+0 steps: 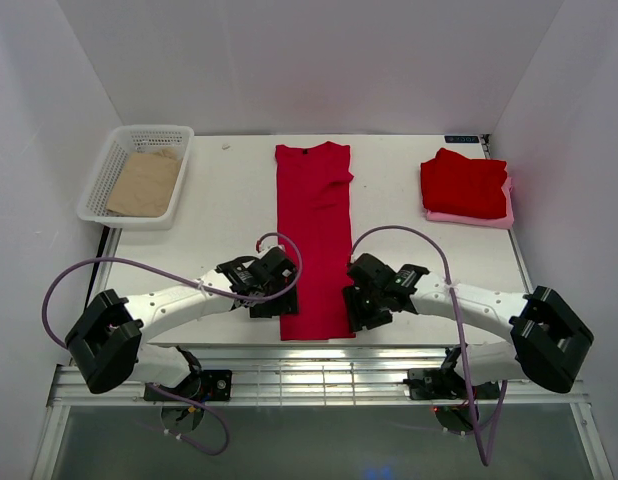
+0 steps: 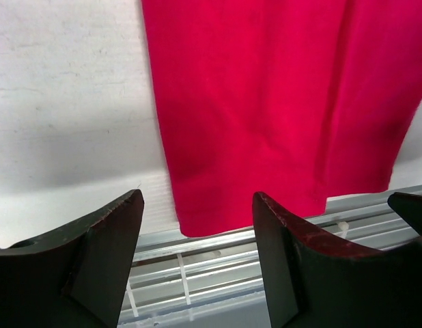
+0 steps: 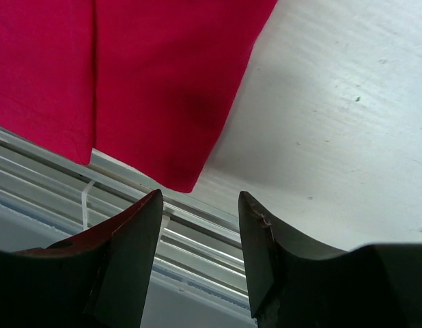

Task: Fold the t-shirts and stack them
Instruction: Rotate the tshirt 90 degrees

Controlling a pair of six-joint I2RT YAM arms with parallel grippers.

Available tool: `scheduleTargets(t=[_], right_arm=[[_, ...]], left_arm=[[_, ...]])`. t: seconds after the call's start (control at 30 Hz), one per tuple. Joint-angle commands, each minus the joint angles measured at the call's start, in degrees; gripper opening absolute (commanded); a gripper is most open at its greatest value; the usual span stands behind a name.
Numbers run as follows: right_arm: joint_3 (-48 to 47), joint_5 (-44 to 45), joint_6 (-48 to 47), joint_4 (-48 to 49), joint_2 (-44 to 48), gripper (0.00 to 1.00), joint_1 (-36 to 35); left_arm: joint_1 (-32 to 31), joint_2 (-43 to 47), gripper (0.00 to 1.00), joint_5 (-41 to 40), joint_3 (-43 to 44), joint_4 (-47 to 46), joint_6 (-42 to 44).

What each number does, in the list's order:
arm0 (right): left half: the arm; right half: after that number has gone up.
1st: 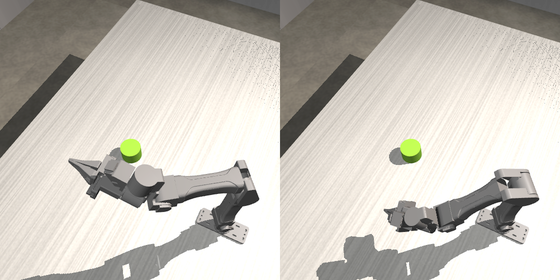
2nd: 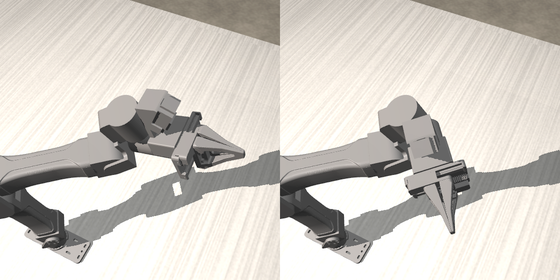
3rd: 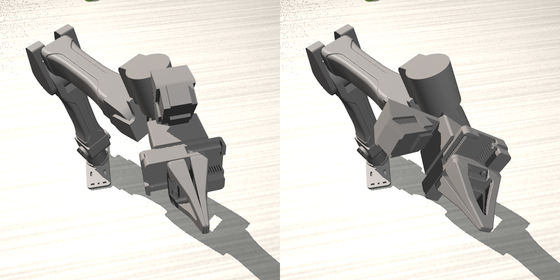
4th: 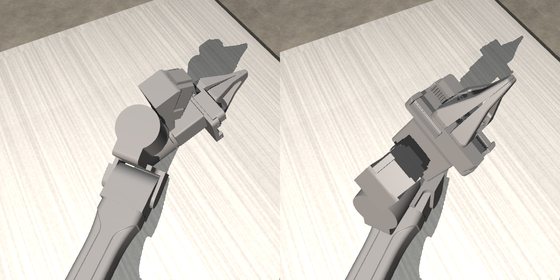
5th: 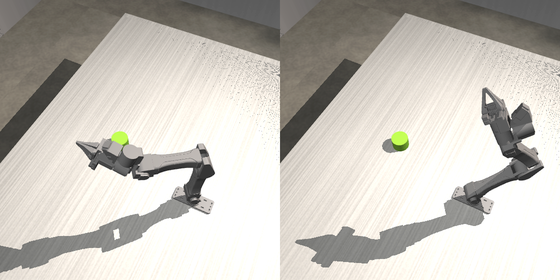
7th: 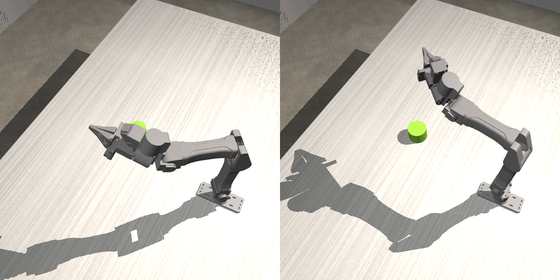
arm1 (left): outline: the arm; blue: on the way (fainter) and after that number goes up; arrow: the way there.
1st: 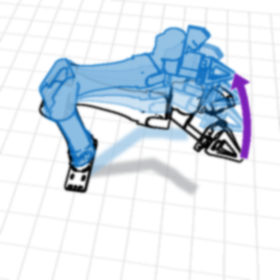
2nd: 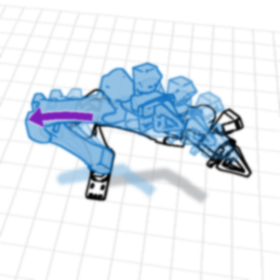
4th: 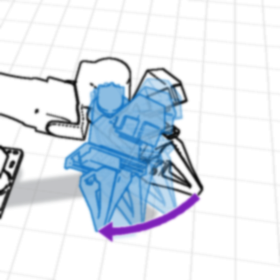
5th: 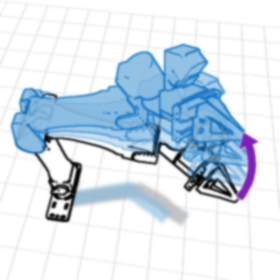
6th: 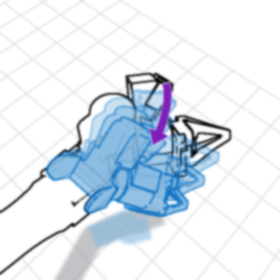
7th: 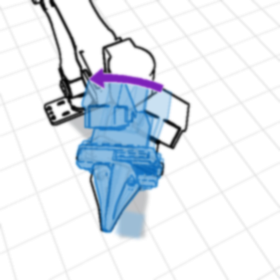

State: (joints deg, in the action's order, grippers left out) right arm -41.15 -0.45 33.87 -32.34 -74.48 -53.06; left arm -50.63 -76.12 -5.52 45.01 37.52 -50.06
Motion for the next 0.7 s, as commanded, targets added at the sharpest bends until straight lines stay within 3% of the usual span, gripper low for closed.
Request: scheduleTargets(t=[0.0, 0.67], right_arm=[[0.8, -1.0, 2.3, 3.4, -0.8, 0.54, -1.6], [1.3, -0.3, 2.9, 8.8, -5.3, 0.52, -2.3]], left_arm=[[-0.7, 0.9, 0.75, 1.7, -1.2, 0.5, -1.9], [-1.9, -4.3, 0.69, 5.4, -2.2, 1.0, -1.9]])
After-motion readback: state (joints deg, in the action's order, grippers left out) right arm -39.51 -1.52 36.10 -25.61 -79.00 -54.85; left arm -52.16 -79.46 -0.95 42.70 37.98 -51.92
